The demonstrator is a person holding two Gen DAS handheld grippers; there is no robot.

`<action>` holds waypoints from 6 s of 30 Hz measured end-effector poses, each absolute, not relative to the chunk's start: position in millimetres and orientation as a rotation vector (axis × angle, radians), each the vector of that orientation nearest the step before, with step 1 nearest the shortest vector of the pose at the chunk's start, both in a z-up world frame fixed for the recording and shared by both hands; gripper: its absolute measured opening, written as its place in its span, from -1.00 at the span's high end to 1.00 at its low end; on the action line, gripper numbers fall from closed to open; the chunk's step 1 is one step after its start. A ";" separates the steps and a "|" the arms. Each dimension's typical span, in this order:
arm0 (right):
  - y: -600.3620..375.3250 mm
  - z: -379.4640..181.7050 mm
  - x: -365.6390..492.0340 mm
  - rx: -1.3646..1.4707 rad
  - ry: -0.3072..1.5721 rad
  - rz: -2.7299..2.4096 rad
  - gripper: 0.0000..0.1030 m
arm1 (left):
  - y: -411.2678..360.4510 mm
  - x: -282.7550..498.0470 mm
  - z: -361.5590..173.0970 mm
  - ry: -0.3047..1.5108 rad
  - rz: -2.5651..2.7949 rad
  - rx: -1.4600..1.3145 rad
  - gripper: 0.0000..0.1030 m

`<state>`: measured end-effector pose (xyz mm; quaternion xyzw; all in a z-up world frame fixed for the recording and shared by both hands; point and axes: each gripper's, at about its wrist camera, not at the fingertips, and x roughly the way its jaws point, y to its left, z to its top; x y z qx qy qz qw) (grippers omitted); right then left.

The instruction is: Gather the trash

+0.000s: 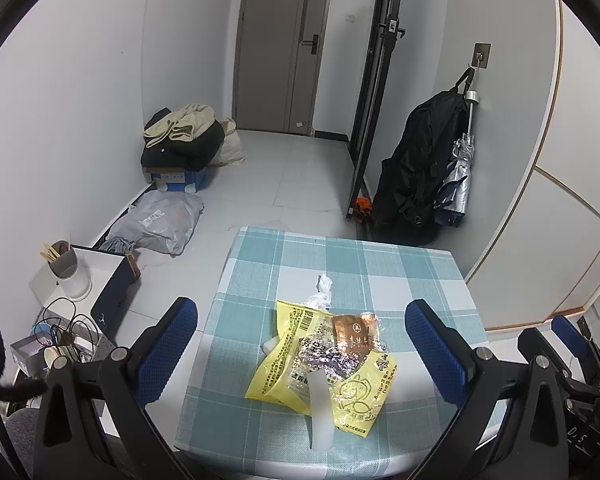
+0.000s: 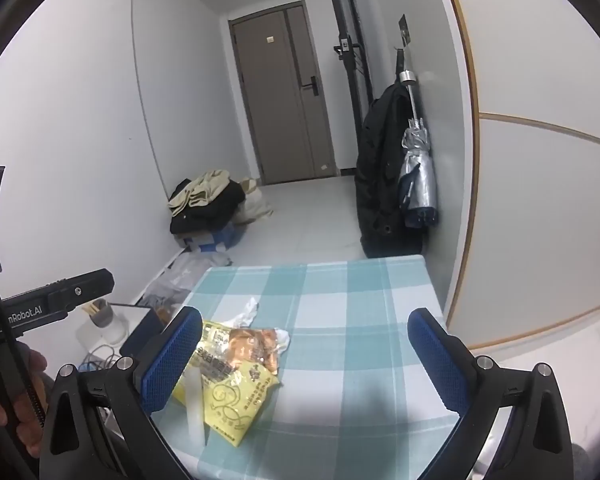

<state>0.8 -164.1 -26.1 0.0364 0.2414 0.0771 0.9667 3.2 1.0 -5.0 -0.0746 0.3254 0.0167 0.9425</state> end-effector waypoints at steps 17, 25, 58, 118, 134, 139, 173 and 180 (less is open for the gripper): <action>-162.7 -30.5 0.8 0.080 0.490 0.155 -1.00 | 1.7 3.6 -5.8 0.666 0.032 -0.167 -0.98; -162.6 -30.4 0.1 0.083 0.492 0.148 -1.00 | 3.6 4.1 -7.9 0.670 0.028 -0.176 -0.98; -162.1 -30.1 5.0 0.076 0.503 0.146 -1.00 | 13.5 8.1 -17.6 0.695 -0.009 -0.205 -0.98; -47.6 -121.7 50.0 -0.130 0.788 0.500 0.80 | 83.5 40.2 -63.2 0.865 -0.150 -0.388 -0.89; -134.3 -93.7 41.3 0.015 0.739 0.338 0.80 | 10.8 46.7 -96.7 1.071 -0.328 -0.157 -0.38; -163.3 -93.3 40.3 0.065 0.740 0.288 0.80 | -1.4 48.1 -102.1 1.079 -0.301 -0.082 -0.24; -214.7 -47.4 35.3 0.167 0.628 0.266 0.80 | -36.3 45.2 -57.8 0.986 -0.316 -0.074 1.00; -230.8 -37.0 31.9 0.174 0.609 0.257 0.80 | -50.5 44.1 -31.4 0.920 -0.320 -0.064 1.00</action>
